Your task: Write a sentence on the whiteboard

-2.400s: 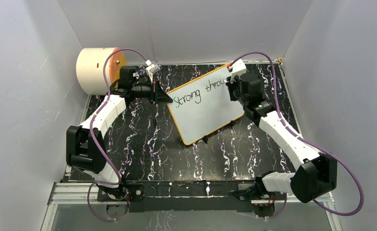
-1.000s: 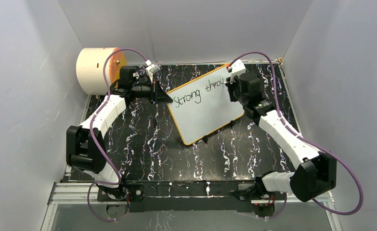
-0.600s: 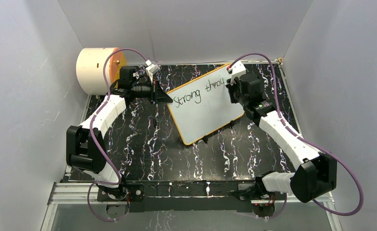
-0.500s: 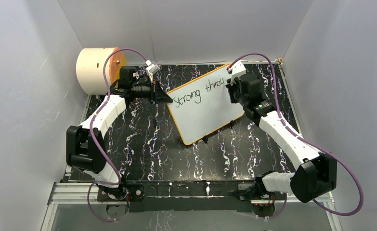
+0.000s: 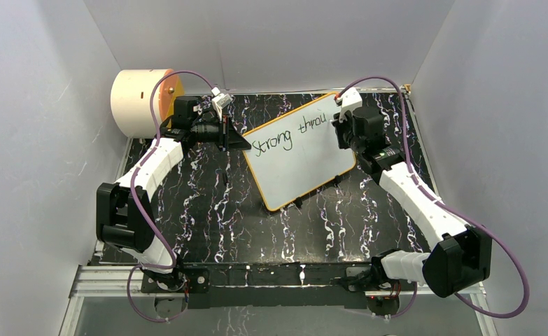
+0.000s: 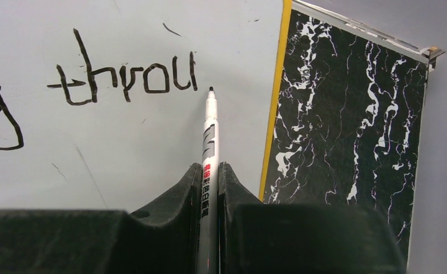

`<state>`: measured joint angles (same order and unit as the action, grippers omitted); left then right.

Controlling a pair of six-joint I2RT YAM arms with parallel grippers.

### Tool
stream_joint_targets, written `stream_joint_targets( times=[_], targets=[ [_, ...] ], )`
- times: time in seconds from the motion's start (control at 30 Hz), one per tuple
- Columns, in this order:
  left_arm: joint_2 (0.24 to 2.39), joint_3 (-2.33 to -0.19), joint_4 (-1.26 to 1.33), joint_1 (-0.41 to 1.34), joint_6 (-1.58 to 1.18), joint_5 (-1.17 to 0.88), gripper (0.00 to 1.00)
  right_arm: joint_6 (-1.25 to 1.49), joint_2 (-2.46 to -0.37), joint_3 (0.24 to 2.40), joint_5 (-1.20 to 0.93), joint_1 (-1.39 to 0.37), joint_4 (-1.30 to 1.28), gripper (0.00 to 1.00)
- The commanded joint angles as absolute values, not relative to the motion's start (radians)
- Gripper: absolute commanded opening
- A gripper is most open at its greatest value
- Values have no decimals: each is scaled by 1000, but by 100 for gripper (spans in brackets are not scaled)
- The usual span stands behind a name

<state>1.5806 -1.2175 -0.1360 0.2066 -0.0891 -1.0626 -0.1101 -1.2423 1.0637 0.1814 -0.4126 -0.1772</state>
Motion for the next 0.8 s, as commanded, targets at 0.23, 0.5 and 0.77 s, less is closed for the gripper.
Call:
stream_joint_targets(
  times=[0.23, 0.5, 0.77],
  targets=[
    [1552, -1210, -161, 210, -67, -1087, 0, -114, -1229, 1110, 147, -385, -115, 0],
    [1555, -1210, -161, 210, -69, -1088, 0, -114, -1240, 1111, 133, -379, -112, 0],
    [1555, -1210, -161, 210, -69, -1089, 0, -115, -1250, 1122, 130, -376, -95, 0]
  ],
)
